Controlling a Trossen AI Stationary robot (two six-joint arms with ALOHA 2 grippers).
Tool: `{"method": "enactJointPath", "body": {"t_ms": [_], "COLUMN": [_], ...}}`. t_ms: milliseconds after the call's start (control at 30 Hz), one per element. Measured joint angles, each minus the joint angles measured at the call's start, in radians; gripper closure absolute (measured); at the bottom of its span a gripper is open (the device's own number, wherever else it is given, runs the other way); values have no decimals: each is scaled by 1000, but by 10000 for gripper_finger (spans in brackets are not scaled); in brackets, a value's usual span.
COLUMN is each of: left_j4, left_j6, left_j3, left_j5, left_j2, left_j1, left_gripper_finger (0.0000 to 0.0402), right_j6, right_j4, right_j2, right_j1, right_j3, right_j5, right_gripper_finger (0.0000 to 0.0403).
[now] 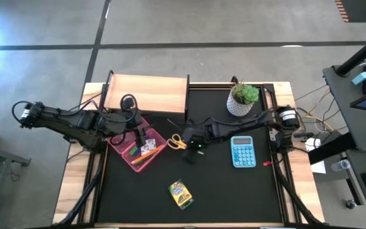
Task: Pack school essentials
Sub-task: Put the scissor into the pencil box
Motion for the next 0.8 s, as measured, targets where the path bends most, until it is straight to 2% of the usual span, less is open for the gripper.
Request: {"method": "enactJointPath", "body": {"t_ms": [467, 633, 800], "left_j4": [-1, -2, -1], "left_j6": [0, 0, 1], "left_j3": [0, 0, 0], "left_j5": [44, 44, 44], "left_j2": [0, 0, 0], "left_j1": [-6, -6, -6], "left_gripper_finger": [201, 201, 201], "right_j6": [12, 11, 0], "right_j4": [67, 102, 104], "right_j2": [123, 152, 179], "right_j1": [-63, -58, -56], "right_j3": [-1, 1, 3], "right_j5": [1, 7, 71], "right_gripper_finger": [141, 137, 151]}}
